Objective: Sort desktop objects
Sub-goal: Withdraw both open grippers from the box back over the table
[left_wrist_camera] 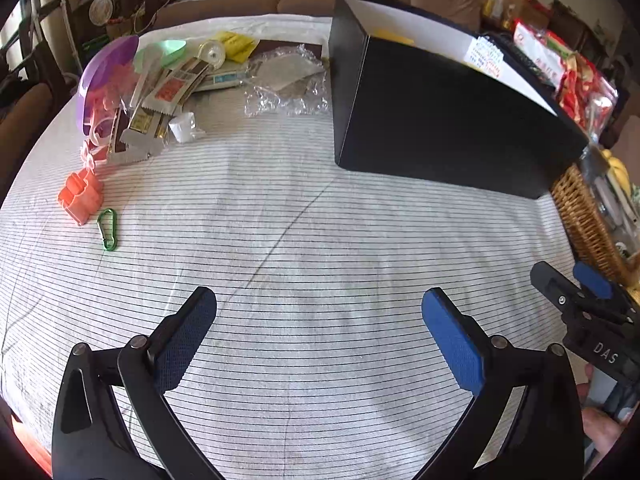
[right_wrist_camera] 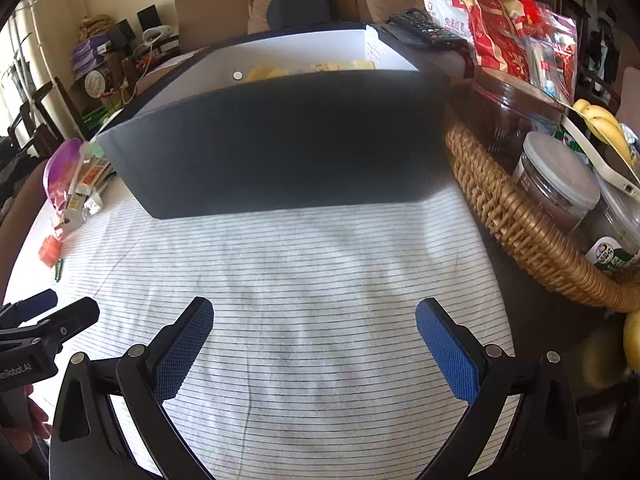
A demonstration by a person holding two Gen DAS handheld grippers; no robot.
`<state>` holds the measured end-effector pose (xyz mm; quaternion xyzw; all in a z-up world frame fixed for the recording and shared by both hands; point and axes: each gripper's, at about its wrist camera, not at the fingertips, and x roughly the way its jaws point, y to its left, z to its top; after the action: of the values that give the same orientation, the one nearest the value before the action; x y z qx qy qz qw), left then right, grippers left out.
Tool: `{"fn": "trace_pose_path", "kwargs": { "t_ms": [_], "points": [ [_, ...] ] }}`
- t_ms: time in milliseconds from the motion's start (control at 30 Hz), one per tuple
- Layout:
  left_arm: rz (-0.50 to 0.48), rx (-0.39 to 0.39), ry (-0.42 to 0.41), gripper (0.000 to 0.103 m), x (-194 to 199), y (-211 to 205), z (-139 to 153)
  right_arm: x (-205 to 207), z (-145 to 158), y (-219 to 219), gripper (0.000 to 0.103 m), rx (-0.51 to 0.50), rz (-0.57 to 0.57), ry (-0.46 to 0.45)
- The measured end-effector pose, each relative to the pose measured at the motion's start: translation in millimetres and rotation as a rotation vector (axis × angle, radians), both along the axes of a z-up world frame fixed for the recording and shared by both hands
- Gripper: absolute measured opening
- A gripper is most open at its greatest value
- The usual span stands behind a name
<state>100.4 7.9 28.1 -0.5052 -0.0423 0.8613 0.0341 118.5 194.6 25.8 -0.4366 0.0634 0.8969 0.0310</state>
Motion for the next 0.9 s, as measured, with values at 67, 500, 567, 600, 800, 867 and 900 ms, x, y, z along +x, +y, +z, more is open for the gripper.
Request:
{"fn": "trace_pose_path", "kwargs": {
  "t_ms": [67,500,567,600,800,867,900],
  "points": [
    [-0.002,-0.01,-0.007,0.103,-1,3,-8,0,-7,1,0.103,0.008,-0.002,-0.007],
    [-0.013,-0.072,0.007,0.103,-3,25,-33,-6,-31,5,0.103,0.05,0.024,-0.027],
    [-0.012,-0.078,0.018,0.103,-2,31,-33,-7,-32,11,0.103,0.036,0.012,-0.028],
    [-0.01,-0.089,0.025,0.103,-1,34,-34,-6,-33,15,0.103,0.026,0.005,-0.03],
    [-0.006,-0.099,0.062,0.103,1,42,-34,-3,-35,10,0.103,0.071,0.043,-0.018],
    [-0.002,-0.099,0.066,0.103,1,42,-34,-3,-36,9,0.103,0.087,0.053,-0.024],
    [-0.001,-0.099,0.072,0.103,2,42,-34,-3,-36,10,0.103,0.084,0.055,-0.023]
  ]
}}
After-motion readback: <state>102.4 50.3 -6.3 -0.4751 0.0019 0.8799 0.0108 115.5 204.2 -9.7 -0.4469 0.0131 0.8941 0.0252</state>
